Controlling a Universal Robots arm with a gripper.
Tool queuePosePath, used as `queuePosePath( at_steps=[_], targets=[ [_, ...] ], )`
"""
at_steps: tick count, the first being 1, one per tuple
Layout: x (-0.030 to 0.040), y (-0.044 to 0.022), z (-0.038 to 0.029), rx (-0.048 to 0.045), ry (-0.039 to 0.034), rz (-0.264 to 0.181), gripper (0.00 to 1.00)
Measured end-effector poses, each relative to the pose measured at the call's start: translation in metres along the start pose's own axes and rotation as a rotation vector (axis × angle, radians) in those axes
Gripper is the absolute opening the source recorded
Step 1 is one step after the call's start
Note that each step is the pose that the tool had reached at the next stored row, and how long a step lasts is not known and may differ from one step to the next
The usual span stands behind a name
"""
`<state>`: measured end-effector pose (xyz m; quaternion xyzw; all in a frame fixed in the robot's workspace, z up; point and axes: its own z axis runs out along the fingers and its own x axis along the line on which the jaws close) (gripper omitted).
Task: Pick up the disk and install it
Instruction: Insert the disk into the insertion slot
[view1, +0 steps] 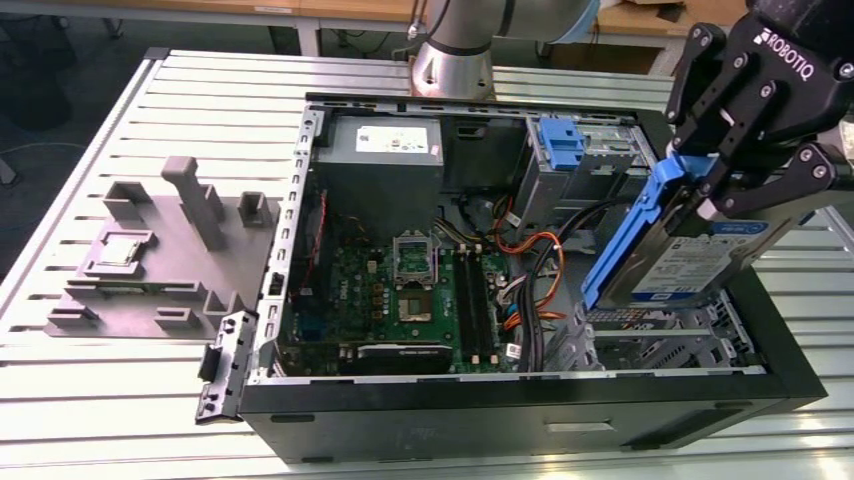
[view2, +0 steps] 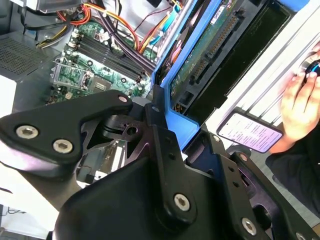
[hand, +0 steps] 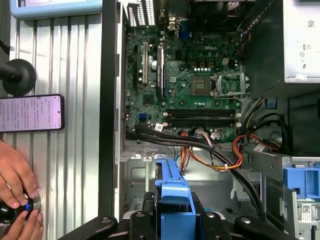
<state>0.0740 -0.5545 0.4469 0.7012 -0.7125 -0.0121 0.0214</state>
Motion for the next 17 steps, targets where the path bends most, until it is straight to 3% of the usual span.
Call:
queuePosePath(
  at_steps=[7, 17],
  targets=[
    [0.0053, -0.0047, 0.0045, 0.0, 0.0, -0.001, 0.36],
    [0.0061, -0.006, 0.0115, 0.0, 0.0001, -0.001, 0.36]
  ],
)
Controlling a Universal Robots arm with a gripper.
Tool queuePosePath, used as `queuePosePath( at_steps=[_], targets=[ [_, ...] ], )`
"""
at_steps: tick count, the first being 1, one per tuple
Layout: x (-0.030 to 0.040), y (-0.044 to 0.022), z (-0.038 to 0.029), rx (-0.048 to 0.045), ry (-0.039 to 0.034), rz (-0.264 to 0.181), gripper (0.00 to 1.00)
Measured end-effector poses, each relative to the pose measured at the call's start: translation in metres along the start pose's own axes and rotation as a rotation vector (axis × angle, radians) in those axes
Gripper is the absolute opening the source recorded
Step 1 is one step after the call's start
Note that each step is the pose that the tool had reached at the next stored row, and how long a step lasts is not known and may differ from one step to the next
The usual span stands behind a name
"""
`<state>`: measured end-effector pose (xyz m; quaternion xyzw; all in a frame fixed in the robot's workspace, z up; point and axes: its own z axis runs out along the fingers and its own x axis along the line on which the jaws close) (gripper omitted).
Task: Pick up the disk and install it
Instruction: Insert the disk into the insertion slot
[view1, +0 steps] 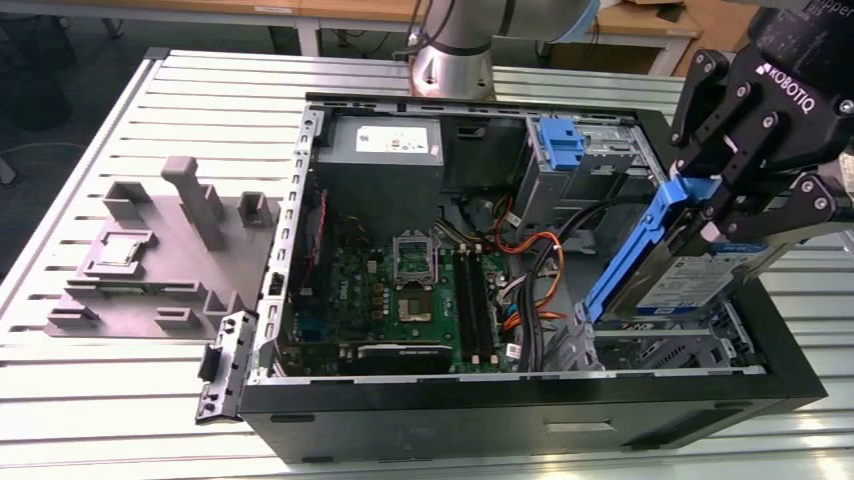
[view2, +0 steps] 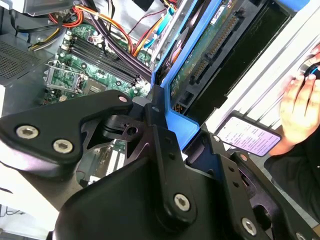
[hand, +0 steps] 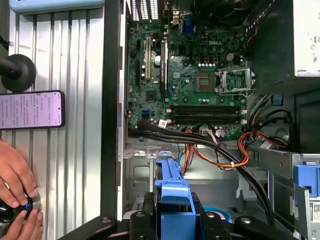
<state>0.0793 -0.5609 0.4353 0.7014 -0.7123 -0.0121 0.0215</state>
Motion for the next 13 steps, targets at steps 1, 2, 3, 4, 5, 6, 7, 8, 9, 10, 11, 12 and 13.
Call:
queuePosePath(
  at_steps=[1, 2, 3, 4, 5, 6, 7, 8, 9, 10, 11, 12, 13],
  targets=[
    [0.0, 0.0, 0.0005, 0.0, 0.0001, 0.0, 0.36],
    [0.0, -0.0001, 0.0011, 0.0, 0.0, 0.0, 0.36],
    [0.0001, -0.0002, 0.0016, 0.0, 0.0, 0.0, 0.36],
    [0.0001, -0.0003, 0.0022, 0.0, 0.0, 0.0, 0.36],
    [0.0002, -0.0004, 0.0027, 0.0, 0.0, 0.0, 0.36],
    [0.0002, -0.0004, 0.0032, 0.0, 0.0001, 0.0, 0.36],
    [0.0003, -0.0005, 0.0038, 0.0, -0.0001, 0.0, 0.36],
    [0.0003, -0.0005, 0.0043, 0.0, -0.0001, 0.0, 0.36],
    [0.0004, -0.0005, 0.0047, 0.0, -0.0002, 0.0, 0.36],
    [0.0004, -0.0005, 0.0049, 0.0, -0.0003, 0.0, 0.36],
    [0.0005, -0.0005, 0.0052, 0.0, -0.0005, 0.0, 0.36],
    [0.0006, -0.0006, 0.0057, 0.0, -0.0007, 0.0, 0.36],
    [0.0007, -0.0006, 0.0061, 0.0, -0.0009, 0.0, 0.36]
  ],
)
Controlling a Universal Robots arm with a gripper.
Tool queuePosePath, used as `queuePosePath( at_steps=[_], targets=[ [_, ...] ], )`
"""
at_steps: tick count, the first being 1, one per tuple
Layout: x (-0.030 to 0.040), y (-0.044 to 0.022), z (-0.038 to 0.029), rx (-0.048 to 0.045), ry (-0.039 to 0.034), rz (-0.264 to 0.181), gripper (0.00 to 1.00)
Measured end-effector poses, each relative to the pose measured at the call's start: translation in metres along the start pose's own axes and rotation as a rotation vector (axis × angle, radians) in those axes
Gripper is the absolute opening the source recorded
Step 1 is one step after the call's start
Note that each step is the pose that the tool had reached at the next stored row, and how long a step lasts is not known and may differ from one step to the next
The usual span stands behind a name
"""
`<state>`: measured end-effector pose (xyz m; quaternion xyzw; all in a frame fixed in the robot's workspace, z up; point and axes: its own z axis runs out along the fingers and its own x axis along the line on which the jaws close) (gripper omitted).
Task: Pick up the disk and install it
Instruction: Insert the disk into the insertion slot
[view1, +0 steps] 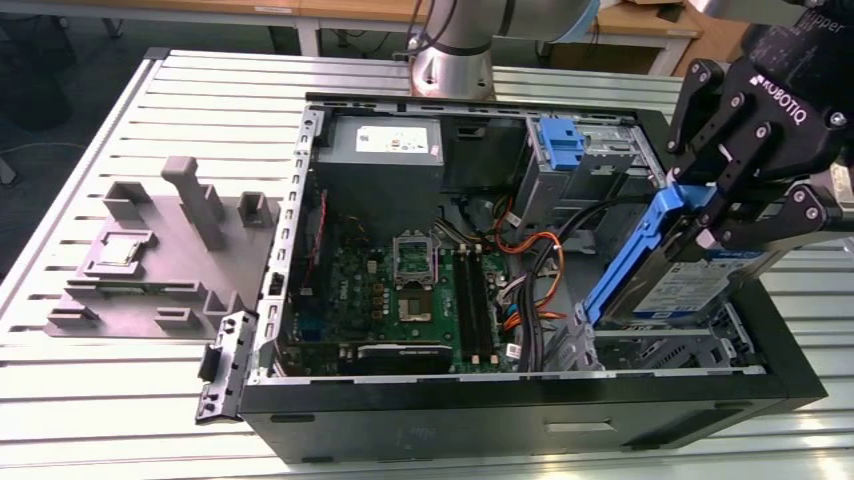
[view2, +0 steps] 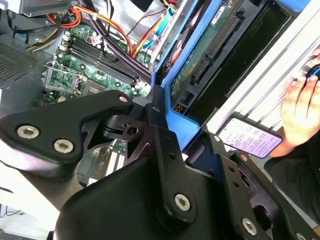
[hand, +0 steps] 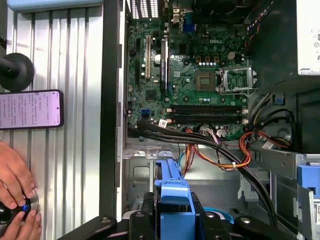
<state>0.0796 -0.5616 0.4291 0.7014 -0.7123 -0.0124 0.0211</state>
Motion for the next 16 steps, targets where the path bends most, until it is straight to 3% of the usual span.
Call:
queuePosePath(
  at_steps=[14, 15, 16],
  targets=[
    [0.0002, -0.0001, 0.0011, 0.0, 0.0002, 0.0, 0.38],
    [0.0002, -0.0001, 0.0012, -0.0001, 0.0, 0.0, 0.44],
    [0.0002, -0.0001, 0.0012, -0.0001, 0.0, 0.0, 0.44]
  ],
)
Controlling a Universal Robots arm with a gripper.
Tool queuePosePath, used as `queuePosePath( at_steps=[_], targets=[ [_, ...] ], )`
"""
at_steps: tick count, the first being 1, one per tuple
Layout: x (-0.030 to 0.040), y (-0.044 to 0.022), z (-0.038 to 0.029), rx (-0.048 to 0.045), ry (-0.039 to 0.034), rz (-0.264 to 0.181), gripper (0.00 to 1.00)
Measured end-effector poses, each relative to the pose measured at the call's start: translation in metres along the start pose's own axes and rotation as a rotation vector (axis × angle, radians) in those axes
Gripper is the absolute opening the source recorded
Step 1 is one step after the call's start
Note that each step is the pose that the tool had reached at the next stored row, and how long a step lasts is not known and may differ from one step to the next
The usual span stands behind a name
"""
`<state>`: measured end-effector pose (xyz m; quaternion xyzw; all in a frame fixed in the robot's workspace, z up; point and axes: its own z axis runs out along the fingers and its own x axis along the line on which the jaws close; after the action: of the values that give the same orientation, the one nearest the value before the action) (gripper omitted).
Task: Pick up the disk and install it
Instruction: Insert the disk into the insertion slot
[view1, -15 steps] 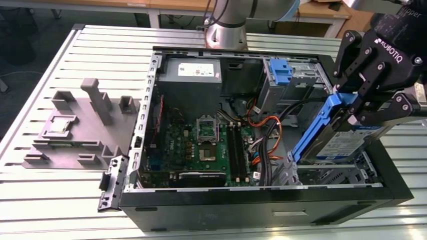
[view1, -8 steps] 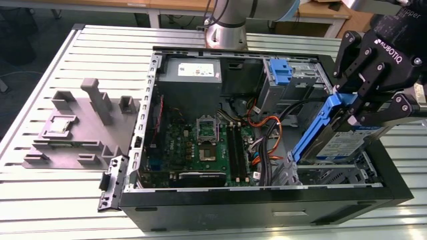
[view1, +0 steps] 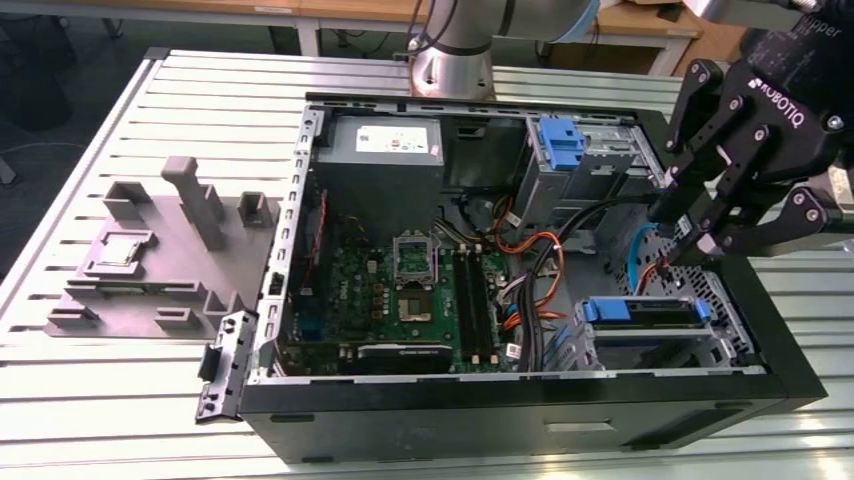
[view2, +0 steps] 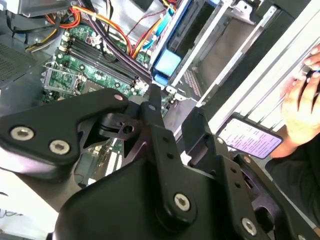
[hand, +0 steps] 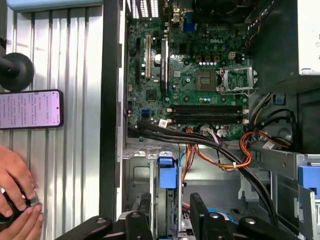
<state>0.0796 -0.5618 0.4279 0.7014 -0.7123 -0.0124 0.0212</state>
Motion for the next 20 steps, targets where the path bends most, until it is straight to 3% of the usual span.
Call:
queuePosePath(
  at_steps=[3, 8, 11, 14, 15, 20],
  targets=[
    [0.0, -0.0001, 0.0021, 0.0003, -0.0001, 0.0, 0.44],
    [0.0001, -0.0005, 0.0112, 0.001, 0.0, 0.0, 0.42],
    [0.0002, -0.0008, 0.0167, 0.001, 0.0001, 0.0, 0.24],
    [0.0002, -0.0011, 0.022, 0.0012, 0.0003, 0.0, 0.18],
    [0.0002, -0.0012, 0.0237, 0.0016, 0.0003, 0.0, 0.12],
    [0.0001, -0.0015, 0.0313, 0.0073, 0.0008, 0.0, 0.1]
  ],
)
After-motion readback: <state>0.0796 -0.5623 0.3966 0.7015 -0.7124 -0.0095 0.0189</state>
